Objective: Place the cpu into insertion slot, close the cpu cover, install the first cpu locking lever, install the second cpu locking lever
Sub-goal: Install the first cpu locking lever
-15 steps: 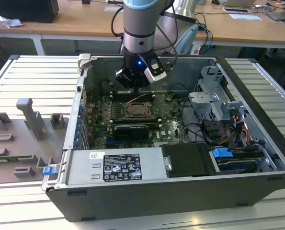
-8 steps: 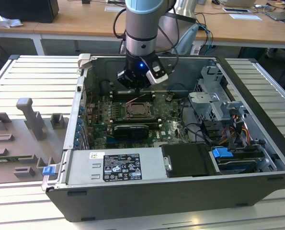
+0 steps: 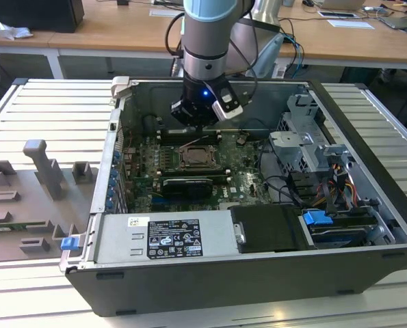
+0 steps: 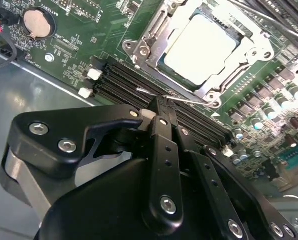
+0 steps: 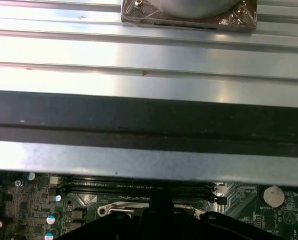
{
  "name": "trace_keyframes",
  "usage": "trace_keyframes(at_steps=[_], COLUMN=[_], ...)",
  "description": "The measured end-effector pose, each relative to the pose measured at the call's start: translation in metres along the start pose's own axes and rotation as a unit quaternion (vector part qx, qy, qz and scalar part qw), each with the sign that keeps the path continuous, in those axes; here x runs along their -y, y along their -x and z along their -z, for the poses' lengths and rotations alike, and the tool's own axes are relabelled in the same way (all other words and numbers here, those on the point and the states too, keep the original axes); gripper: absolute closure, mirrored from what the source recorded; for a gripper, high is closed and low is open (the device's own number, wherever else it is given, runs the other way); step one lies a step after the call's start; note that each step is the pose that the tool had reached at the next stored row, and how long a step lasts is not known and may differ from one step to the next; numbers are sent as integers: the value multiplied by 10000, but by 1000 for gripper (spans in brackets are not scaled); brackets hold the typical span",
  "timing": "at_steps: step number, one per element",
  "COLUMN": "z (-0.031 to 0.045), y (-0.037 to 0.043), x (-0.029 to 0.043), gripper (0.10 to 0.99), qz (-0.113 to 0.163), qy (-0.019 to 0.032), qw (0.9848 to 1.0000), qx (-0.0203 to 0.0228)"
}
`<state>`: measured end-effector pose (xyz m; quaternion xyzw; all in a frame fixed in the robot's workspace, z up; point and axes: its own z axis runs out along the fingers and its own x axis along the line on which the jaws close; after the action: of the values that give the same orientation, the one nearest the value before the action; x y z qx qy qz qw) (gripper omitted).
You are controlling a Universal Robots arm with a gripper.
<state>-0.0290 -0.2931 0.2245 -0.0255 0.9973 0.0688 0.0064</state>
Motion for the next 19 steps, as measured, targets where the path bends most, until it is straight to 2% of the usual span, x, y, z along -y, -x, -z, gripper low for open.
trace_keyframes(at_steps=[5, 19], z=[-54, -190], y=[54, 94], x=[4, 26], gripper=[980, 980], qz=[0, 0], qy=[-1, -20], qw=[10000, 10000], qx=[0, -1])
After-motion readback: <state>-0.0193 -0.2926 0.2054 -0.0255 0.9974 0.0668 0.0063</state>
